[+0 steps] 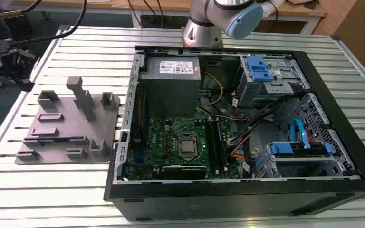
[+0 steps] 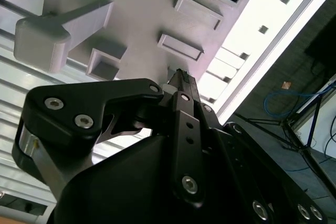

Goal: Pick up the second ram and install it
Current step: 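Reach for the second ram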

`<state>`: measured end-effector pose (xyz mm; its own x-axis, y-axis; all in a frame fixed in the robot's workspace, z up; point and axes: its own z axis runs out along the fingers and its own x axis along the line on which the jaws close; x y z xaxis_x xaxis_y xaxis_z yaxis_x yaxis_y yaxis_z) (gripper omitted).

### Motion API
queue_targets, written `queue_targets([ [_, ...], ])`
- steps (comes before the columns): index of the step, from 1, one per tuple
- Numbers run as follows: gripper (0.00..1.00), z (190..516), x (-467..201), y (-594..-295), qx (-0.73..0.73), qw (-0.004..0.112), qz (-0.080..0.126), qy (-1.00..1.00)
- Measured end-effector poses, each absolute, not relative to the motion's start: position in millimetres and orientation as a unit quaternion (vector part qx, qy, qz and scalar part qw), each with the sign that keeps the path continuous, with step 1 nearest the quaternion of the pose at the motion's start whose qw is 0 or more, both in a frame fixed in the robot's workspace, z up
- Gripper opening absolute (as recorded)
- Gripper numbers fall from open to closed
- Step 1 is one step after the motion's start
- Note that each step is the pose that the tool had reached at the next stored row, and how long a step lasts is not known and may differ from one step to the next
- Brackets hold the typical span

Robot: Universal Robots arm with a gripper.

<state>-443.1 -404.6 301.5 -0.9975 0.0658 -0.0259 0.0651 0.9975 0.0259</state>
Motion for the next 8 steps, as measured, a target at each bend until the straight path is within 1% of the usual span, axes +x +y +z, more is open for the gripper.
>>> queue_targets([
  [8, 0.07, 295.5, -442.2, -404.6, 0.031, 0.013, 0.011, 0.999],
])
